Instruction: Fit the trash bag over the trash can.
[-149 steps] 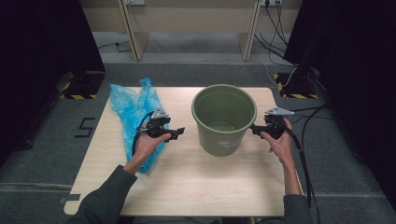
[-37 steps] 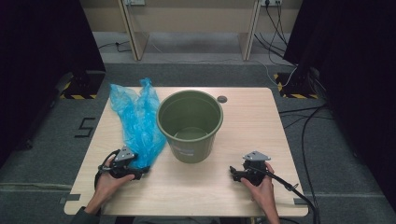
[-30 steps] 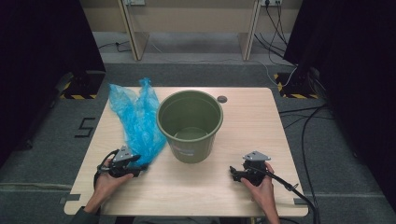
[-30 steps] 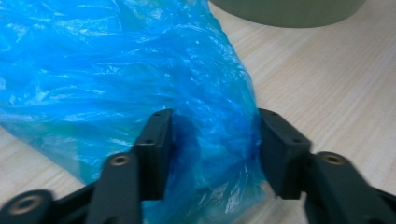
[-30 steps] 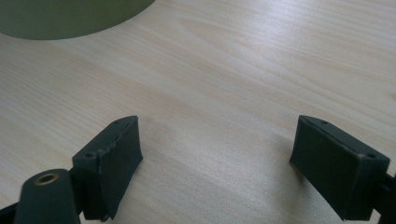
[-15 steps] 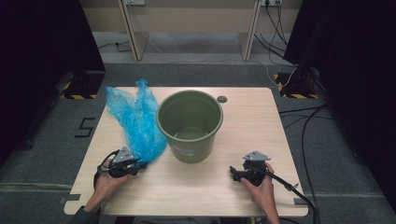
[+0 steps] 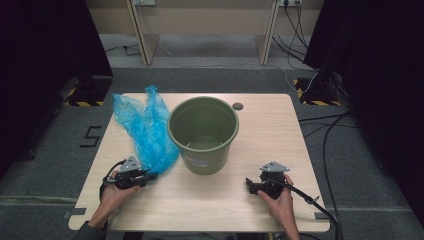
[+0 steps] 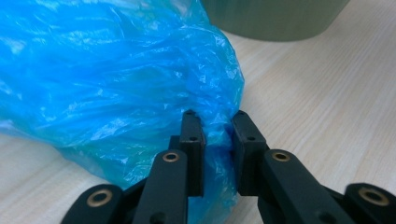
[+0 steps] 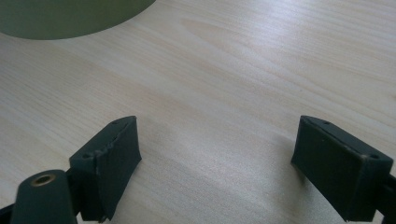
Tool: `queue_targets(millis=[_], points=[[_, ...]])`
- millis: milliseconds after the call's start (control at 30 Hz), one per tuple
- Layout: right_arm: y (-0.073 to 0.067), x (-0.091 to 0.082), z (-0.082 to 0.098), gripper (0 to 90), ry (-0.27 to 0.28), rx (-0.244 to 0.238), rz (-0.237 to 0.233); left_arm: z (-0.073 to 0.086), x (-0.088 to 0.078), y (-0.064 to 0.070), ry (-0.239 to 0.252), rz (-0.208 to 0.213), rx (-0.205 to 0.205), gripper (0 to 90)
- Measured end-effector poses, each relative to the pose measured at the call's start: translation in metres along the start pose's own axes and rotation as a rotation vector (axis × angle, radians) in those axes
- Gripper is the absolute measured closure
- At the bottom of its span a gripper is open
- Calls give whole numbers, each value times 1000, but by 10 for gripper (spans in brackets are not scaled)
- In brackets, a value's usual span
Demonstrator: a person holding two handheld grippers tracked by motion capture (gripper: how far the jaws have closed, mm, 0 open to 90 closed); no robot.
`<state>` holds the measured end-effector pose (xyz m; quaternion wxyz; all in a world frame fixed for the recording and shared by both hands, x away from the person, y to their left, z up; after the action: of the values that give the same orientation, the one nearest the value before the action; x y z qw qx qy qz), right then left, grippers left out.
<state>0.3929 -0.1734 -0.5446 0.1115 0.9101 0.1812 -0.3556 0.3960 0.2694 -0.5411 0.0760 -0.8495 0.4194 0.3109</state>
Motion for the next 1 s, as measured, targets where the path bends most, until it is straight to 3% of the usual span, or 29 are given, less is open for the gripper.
queue_targets(millis=[200, 367, 600, 1000], points=[[0, 0, 0, 148, 1, -2, 1, -13, -10, -5, 34, -6, 1, 773], [0, 0, 0, 147, 2, -4, 1, -20, -16, -7, 66, 36, -13, 770], [0, 0, 0, 147, 0, 0, 0, -26, -23, -15, 95, 37, -41, 771], [0, 0, 0, 147, 0, -1, 0, -51, -38, -25, 148, 23, -31, 771]])
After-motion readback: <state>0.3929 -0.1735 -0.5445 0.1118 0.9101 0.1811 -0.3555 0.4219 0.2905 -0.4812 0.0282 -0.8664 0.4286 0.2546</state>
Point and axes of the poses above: each handheld gripper's, and its own axes: x roughly forward along the jaws, z roughly out of its underside, y roughly to its right, the point moved 4 cm from there along x, roughly forward along the jaws, and after that the axes turned 6 degrees about z, right-handed, at the moved point
